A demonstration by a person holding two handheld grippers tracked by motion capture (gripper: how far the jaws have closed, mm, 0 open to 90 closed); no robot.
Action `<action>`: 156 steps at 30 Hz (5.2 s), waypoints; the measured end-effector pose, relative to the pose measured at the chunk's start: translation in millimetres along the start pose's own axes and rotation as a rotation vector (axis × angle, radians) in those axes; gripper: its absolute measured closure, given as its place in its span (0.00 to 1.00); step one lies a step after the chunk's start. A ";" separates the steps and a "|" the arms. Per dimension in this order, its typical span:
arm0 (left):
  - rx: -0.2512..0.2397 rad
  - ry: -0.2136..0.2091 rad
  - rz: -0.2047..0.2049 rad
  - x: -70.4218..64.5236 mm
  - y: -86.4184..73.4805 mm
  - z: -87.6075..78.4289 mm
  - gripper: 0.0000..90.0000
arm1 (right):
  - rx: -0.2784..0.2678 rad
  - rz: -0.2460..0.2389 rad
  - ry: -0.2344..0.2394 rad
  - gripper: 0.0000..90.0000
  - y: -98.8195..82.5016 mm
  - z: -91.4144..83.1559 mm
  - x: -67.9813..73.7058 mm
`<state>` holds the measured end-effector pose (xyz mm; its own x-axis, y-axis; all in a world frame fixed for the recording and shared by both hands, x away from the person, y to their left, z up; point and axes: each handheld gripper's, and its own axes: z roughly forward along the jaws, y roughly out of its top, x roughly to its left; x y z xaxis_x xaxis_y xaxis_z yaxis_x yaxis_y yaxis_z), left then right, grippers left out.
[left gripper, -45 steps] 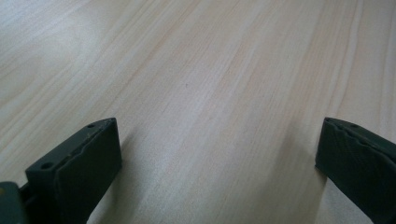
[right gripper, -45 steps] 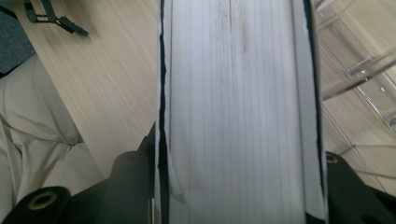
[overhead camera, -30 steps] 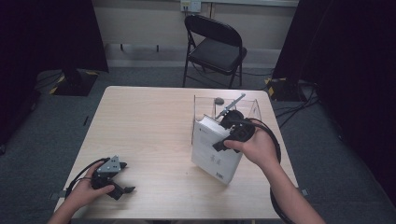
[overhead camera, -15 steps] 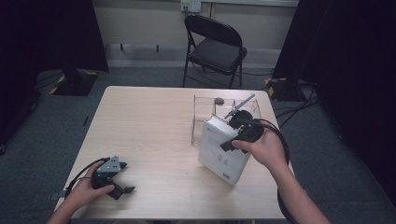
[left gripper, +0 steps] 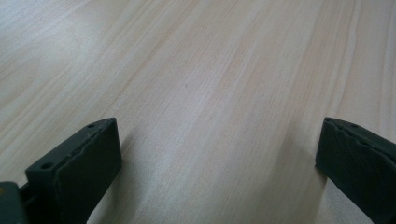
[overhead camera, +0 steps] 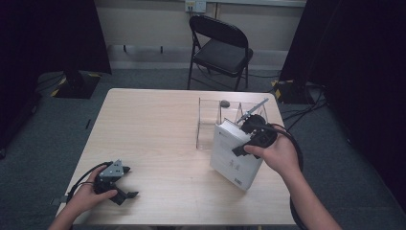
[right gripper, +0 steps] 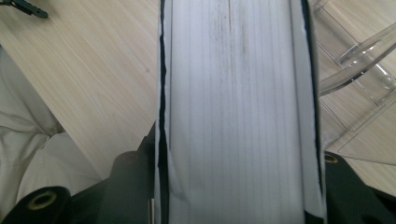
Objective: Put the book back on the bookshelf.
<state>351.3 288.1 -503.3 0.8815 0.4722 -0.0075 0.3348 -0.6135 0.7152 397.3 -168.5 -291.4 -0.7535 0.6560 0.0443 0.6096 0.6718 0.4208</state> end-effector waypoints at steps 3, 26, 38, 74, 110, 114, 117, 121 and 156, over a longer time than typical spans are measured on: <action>0.000 0.000 0.000 0.0 0.0 0.0 0.00 | 0.000 0.011 -0.001 0.58 -2.7 -1.4 -2.4; 0.000 0.000 0.000 0.1 0.1 0.0 0.00 | 0.016 0.071 -0.017 0.58 -19.5 -14.6 -15.9; 0.000 0.000 0.001 0.1 0.1 0.0 0.00 | 0.009 0.083 -0.021 0.58 -26.0 -17.4 -19.5; 0.000 -0.001 0.001 0.2 0.1 0.1 0.00 | 0.015 0.157 -0.054 0.58 -47.8 -31.9 -37.6; 0.000 -0.005 0.003 0.7 0.3 0.2 0.00 | 0.013 0.252 -0.093 0.58 -55.5 -32.6 -56.9; 0.002 -0.005 0.005 0.9 0.4 0.1 0.00 | 0.023 0.280 -0.099 0.58 -53.0 -32.2 -58.4; 0.000 -0.004 0.004 0.8 0.4 0.2 0.00 | 0.031 0.279 -0.105 0.58 -50.8 -31.1 -58.8; 0.000 -0.005 0.004 0.8 0.4 0.2 0.00 | 0.037 0.286 -0.110 0.58 -48.3 -30.3 -59.8; 0.001 -0.003 0.006 0.8 0.5 0.4 0.00 | 0.105 0.220 -0.125 0.55 -71.6 -11.5 -45.0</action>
<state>352.3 287.9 -503.2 0.8843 0.4669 -0.0057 0.3304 -0.6171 0.7142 384.7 -250.1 -313.1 -0.5674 0.8234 0.0093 0.7827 0.5358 0.3166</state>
